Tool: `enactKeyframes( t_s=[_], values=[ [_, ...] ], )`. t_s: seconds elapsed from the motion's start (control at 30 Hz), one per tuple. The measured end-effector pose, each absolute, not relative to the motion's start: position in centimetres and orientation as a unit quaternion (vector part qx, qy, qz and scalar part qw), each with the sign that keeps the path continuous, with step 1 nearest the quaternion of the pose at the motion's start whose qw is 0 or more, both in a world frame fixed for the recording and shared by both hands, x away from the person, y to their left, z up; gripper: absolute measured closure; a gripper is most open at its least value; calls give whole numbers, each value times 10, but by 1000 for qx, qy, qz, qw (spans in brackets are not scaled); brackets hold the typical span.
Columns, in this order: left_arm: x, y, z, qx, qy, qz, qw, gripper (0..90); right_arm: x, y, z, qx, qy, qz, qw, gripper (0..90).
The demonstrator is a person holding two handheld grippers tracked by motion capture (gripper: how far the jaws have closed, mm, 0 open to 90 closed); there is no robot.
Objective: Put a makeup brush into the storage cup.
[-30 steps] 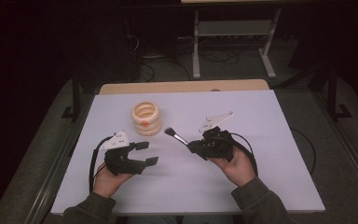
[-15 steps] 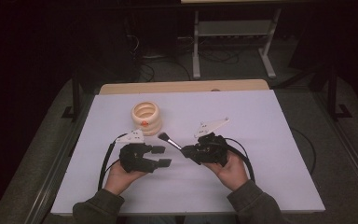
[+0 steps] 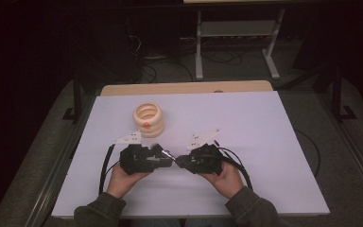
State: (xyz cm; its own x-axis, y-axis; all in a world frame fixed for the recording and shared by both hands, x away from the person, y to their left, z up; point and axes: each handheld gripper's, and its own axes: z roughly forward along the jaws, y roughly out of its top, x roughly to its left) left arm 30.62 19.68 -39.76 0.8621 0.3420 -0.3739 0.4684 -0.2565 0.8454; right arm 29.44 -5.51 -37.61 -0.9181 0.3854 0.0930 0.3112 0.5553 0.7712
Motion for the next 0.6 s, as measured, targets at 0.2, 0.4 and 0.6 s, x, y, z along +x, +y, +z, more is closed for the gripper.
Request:
enactKeyframes(
  t_s=[0.2, 0.4, 0.6],
  values=[
    [307, 198, -400, 783, 255, -72, 563, 650, 292, -52, -378, 183, 886, 424, 46, 786],
    [308, 200, -401, 775, 253, -97, 570, 760, 291, -47, -382, 176, 890, 419, 45, 785],
    [307, 200, -399, 779, 254, -93, 565, 769, 292, -47, -387, 183, 883, 431, 25, 757]
  ],
)
